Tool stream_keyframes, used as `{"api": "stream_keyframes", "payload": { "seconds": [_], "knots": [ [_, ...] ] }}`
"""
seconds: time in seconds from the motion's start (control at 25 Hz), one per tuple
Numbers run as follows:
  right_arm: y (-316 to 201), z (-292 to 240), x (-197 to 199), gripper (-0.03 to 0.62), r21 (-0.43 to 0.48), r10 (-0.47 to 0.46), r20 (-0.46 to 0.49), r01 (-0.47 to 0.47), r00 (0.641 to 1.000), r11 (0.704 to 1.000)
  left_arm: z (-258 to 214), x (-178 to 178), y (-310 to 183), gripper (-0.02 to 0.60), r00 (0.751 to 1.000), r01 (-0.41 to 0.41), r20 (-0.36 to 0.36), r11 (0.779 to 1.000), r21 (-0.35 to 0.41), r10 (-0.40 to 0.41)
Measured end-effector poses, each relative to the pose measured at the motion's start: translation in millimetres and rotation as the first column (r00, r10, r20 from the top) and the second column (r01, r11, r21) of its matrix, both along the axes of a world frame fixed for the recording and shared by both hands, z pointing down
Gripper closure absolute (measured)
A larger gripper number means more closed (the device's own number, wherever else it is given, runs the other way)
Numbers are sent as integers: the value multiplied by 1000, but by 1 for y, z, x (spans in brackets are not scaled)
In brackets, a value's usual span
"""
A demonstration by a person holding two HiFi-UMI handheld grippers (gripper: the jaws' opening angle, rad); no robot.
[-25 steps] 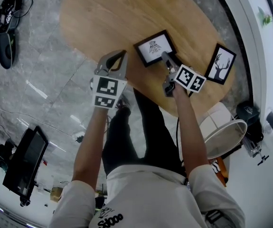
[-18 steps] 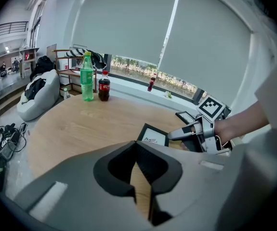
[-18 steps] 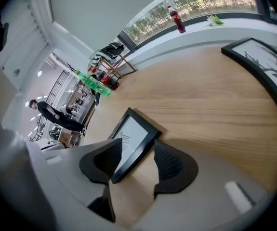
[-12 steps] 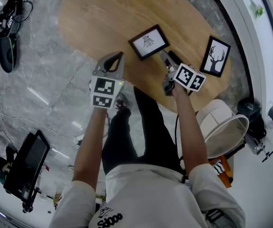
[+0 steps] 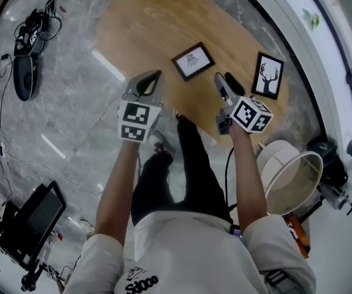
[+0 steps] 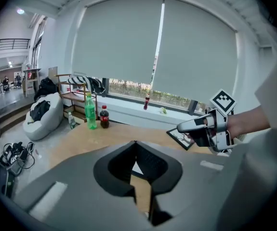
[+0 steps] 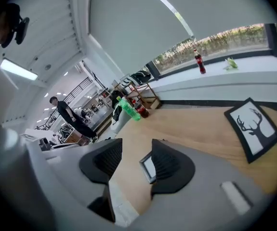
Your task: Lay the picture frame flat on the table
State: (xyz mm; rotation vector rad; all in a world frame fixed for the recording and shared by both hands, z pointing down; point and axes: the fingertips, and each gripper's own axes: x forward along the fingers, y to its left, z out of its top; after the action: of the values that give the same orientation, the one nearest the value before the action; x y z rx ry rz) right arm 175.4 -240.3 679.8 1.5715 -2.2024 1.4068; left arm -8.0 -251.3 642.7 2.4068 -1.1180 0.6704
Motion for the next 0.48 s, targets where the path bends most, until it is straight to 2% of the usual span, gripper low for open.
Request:
{"api": "stream_keyframes", "payload": {
  "seconds": [0.2,0.32,0.48],
  "knots": [
    [28,-105,-7,413,124,27,7,-28,1000,992,-85,-9,36,571,999,-34,11,993,115,33],
    [45,-170,-26,454,231,-31,-77,48,997,972,-138,-20,55,572,1000,-24,-1,983,182,24],
    [62,-248,-56,490,348,-107,-212,178,971,921,-204,-37,71,571,1000,12,-2,965,262,-11]
  ]
}}
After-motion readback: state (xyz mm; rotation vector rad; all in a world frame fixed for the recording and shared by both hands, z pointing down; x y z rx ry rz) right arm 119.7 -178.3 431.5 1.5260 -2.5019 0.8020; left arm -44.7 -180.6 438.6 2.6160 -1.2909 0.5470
